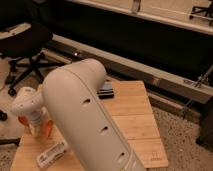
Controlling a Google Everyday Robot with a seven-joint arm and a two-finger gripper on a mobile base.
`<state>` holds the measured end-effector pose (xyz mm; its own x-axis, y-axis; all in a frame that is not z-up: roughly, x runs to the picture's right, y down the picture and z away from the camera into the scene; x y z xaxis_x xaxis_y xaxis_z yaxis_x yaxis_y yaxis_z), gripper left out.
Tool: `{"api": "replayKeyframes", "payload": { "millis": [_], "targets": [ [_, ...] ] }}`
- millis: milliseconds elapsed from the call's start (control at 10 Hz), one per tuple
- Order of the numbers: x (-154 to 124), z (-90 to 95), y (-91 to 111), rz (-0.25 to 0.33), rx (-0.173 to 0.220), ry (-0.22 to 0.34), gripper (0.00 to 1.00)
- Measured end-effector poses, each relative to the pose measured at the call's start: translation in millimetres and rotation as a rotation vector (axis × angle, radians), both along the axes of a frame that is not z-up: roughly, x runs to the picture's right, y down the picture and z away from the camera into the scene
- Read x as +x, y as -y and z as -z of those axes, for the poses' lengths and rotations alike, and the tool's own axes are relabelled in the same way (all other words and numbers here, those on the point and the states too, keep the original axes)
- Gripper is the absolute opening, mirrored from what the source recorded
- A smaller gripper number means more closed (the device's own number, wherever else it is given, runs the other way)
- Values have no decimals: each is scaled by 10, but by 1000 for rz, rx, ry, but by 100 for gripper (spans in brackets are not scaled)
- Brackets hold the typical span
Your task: Place the pepper in the ceramic cup
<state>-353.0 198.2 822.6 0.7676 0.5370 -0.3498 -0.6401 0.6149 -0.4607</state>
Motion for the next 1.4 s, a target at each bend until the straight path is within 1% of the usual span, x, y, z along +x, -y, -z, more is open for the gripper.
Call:
{"api": "replayKeyframes", "payload": {
  "millis": [200,400,500,800,900,1100,1400],
  "targets": [
    [8,-84,-1,-6,-3,-17,80],
    [-10,-128,-22,-11,-15,-24,80],
    [-21,-154,-34,-15,-25,-24,75],
    [-51,-205,-37,-24,-51,-17,46],
    [-46,-217,-17,-22,-53,-19,44],
    [-39,-231,11,-19,-58,-22,44],
    [0,-220,69,-1,-50,-37,44]
  ]
}}
